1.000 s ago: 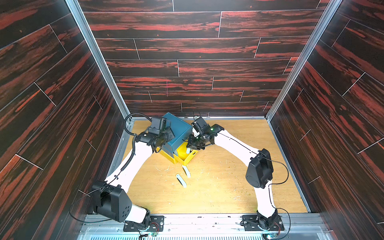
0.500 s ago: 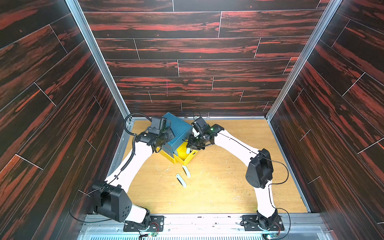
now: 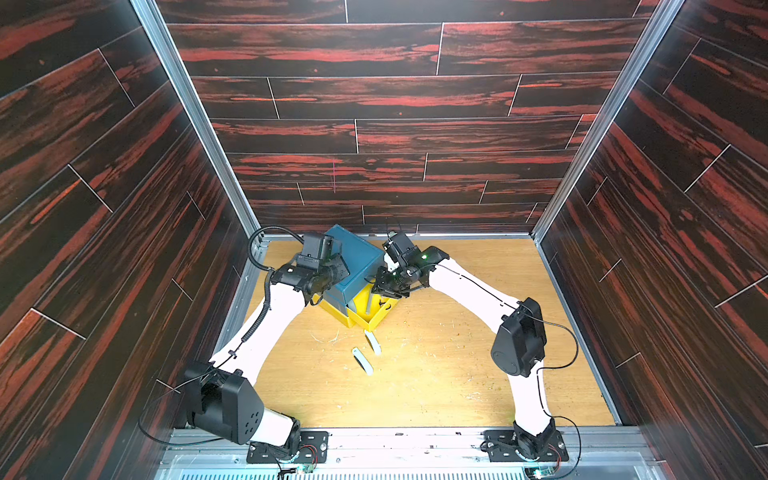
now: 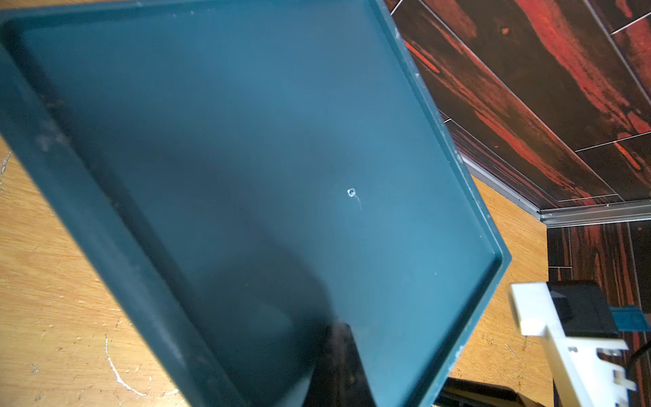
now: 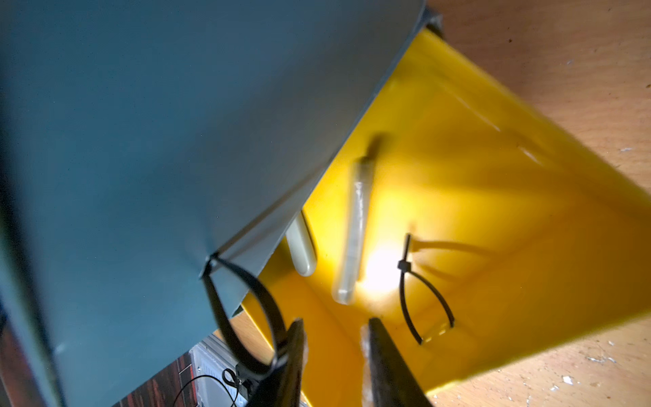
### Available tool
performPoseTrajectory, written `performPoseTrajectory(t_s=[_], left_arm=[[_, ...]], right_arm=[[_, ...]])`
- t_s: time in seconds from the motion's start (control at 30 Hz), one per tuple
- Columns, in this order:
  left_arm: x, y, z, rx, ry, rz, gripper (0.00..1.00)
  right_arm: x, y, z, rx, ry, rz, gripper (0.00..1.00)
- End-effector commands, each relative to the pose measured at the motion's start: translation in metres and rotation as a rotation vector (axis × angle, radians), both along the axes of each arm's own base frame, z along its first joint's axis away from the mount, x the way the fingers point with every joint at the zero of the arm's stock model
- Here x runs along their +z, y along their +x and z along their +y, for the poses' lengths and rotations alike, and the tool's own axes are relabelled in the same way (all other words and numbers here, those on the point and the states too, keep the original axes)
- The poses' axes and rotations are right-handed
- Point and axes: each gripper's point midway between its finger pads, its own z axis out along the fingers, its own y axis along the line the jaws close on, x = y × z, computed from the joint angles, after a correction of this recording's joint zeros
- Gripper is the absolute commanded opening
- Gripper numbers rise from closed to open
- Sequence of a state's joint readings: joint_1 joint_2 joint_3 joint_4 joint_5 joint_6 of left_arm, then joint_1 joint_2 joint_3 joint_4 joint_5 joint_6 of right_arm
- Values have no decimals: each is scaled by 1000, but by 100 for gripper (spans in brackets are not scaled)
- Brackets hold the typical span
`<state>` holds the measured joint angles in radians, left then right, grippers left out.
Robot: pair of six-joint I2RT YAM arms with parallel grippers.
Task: Place the fruit knives into the drawer by color
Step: Place the fruit knife in the drawer.
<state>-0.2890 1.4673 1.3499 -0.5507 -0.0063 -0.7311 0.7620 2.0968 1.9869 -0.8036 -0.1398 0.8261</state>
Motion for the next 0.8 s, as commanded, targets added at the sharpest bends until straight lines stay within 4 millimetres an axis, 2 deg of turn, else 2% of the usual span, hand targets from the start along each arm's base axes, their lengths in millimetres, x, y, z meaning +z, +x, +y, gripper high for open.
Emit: performPoseTrajectory(t_s=[0.0,0.17,0.33,0.4,0.6,0.77], left_arm=[[-26,-11,4,1,24,106,0],[-25,-10,3,0,23,105,0],[-26,-8,3,-3,33,111,0],[-25,-7,3,-3,35,110,0],[-24,-5,3,-2,32,107,0],[-27,-6,2,-3,31,114,0]], right_arm=[[-10,-1,1,12,-29,10,34],[4,-3,-5,2,-21,-46,20],[24,-12,-28,-9,-19,-137,10],[25,-19,-40,-3,-39,-147,8],[5,-34,-67,-1,-70,-128,4],[-13,-34,-74,-5,-68,-92,1]])
